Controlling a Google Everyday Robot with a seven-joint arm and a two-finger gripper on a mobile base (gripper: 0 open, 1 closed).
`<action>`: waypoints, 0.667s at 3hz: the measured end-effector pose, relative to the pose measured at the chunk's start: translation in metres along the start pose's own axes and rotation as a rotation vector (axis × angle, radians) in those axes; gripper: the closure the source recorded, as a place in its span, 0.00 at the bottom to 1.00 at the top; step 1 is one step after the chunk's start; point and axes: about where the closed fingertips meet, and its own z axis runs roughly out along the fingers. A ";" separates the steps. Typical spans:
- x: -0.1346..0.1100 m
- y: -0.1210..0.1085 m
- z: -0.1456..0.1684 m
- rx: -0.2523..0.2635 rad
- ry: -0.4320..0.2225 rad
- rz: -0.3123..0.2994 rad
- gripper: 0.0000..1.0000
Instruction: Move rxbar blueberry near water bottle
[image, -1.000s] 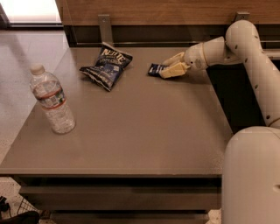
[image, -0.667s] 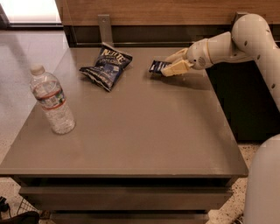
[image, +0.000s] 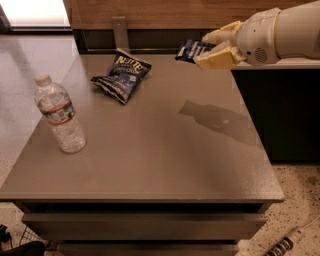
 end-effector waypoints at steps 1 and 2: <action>-0.045 0.112 -0.005 -0.098 0.068 -0.050 1.00; -0.042 0.169 0.023 -0.221 0.118 -0.030 1.00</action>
Offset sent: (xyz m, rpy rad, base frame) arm -0.1646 0.1635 -0.0891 -0.1754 0.2906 0.2482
